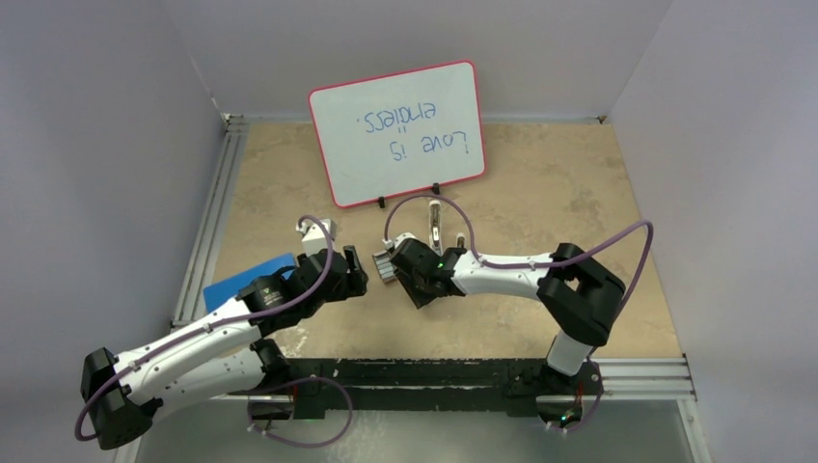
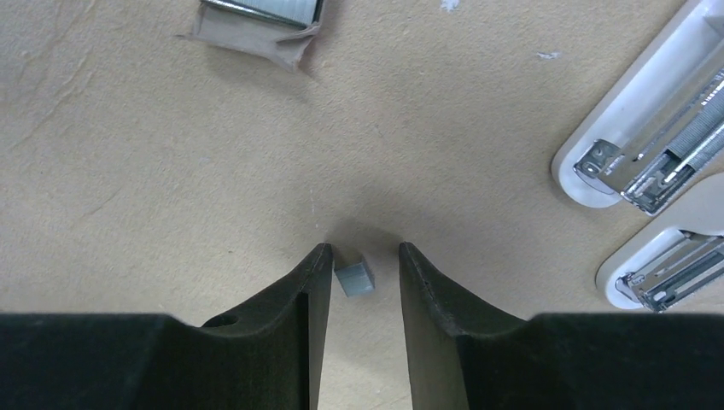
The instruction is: Load the staples into the stapler
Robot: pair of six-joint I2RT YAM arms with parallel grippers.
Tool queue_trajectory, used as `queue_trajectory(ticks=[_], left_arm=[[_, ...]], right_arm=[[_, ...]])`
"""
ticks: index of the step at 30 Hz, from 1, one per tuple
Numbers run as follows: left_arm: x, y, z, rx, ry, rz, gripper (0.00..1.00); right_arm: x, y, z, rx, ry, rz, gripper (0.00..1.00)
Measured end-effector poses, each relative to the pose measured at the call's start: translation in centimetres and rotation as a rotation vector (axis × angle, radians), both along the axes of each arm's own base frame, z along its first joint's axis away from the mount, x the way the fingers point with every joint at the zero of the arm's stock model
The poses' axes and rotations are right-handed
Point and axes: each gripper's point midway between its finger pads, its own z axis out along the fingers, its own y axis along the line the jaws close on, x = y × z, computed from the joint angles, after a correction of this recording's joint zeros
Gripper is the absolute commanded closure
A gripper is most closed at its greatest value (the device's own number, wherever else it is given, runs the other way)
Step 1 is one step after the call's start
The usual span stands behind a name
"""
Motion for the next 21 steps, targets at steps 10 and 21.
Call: queue_trajectory(ticks=[10,21], left_arm=[[0.00,0.00,-0.01,0.000,0.000,0.000,0.32],[-0.01,0.02,-0.02,0.001,0.001,0.000,0.32]], right_arm=[[-0.66,0.44,-0.04,0.011,0.030,0.097,0.67],[-0.85,0.50,-0.07,0.000,0.046,0.125,0.75]])
